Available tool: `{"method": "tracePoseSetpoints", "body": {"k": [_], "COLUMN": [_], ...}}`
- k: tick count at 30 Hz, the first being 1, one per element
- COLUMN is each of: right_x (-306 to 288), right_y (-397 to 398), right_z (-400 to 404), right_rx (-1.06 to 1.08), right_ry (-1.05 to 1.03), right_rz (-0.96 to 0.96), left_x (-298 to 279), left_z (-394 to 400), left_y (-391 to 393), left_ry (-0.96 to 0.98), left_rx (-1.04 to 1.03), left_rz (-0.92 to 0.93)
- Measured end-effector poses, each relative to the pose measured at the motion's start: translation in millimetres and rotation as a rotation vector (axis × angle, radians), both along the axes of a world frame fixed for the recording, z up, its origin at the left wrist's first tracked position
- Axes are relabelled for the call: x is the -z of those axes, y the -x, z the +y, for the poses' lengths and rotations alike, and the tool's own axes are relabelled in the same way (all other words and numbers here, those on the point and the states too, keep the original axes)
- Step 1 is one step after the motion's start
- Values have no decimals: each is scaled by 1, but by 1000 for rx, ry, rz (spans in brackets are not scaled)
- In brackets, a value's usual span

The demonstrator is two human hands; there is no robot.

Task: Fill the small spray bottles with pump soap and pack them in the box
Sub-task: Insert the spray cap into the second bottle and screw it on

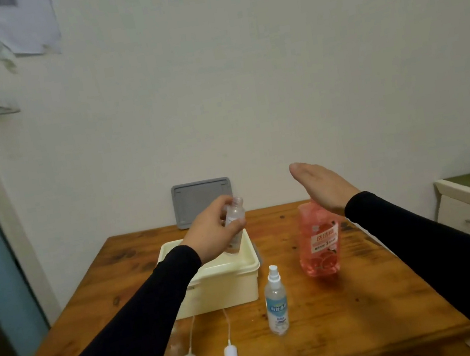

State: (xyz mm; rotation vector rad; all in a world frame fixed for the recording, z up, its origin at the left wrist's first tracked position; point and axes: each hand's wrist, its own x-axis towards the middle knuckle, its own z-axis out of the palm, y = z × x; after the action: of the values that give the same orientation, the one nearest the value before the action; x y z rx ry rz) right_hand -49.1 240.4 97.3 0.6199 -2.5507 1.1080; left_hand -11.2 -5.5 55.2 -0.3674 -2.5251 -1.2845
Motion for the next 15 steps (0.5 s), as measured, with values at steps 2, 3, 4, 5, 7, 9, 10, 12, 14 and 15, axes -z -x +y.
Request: {"method": "tracePoseSetpoints", "body": {"k": [2, 3, 4, 5, 7, 9, 10, 12, 14, 15], "right_x": [5, 7, 10, 13, 19, 26, 29, 36, 43, 48], "right_y": [-8, -11, -14, -17, -23, -27, -30, -34, -36, -38], "right_z": [-8, -14, -18, -23, -34, -44, -48, -58, -66, -72], "right_rx": [-29, -38, -40, -42, -44, -40, -50, -79, -104, -121], "right_ry": [-7, -14, -24, -42, -100, -165, -189, -223, -249, -273], "right_rz": [-6, -11, -16, -19, -11, 12, 26, 61, 93, 112], "left_x": [2, 4, 5, 6, 8, 12, 13, 15, 17, 19], "left_z": [-8, -13, -16, -20, -28, -35, -37, -44, -49, -52], "left_y": [-8, -12, -15, -18, -25, -31, -33, -38, -40, -42], "left_ry": [-9, -13, -16, -18, -18, -27, -30, -22, -22, -27], "left_rx": [-24, -37, -49, -59, -83, -91, -96, -112, -128, -140], "left_rz": [-6, -7, -7, -8, -6, -14, -16, -17, -21, -23]}}
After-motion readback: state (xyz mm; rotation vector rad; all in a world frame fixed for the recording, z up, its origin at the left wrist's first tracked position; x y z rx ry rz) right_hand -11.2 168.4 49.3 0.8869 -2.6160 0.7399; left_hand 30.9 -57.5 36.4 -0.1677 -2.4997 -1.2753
